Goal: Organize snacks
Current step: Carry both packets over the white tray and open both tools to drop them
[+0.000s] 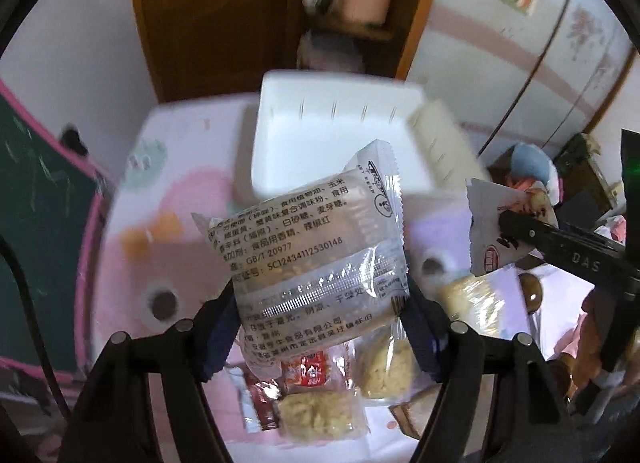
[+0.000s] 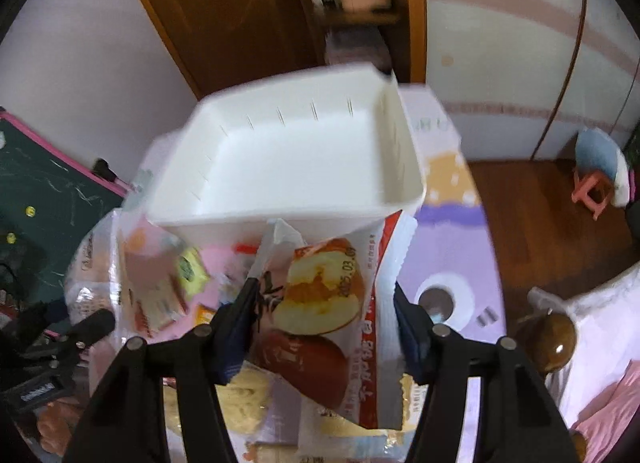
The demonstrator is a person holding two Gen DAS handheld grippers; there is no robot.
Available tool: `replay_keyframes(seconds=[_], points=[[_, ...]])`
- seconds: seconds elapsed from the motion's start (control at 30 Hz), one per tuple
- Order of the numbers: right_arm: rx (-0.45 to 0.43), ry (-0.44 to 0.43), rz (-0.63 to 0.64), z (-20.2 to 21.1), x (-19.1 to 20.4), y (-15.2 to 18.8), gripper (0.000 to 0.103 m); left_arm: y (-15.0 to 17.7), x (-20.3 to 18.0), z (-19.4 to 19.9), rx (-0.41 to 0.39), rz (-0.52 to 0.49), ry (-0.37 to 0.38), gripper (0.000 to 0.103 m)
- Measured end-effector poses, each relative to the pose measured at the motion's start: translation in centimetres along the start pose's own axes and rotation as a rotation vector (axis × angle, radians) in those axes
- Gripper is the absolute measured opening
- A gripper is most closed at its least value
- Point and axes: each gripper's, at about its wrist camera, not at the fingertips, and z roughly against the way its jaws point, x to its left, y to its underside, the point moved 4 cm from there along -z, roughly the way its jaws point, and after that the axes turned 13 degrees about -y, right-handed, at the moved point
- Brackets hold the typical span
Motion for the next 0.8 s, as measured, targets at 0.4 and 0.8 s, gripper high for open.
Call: replay_keyframes(seconds=[0.4, 0.8], points=[[-0.323, 0.055, 0.187, 16.8, 7.4, -10.7, 0.062, -11.8, 0.5, 16.4, -0.322, -0.068, -0.116, 0.073], [-0.313, 0.163, 0.188, 13.6, 7.3, -19.6, 0.064, -22.0, -1.4, 9.0, -0.29, -0.015, -0.19, 0.075]])
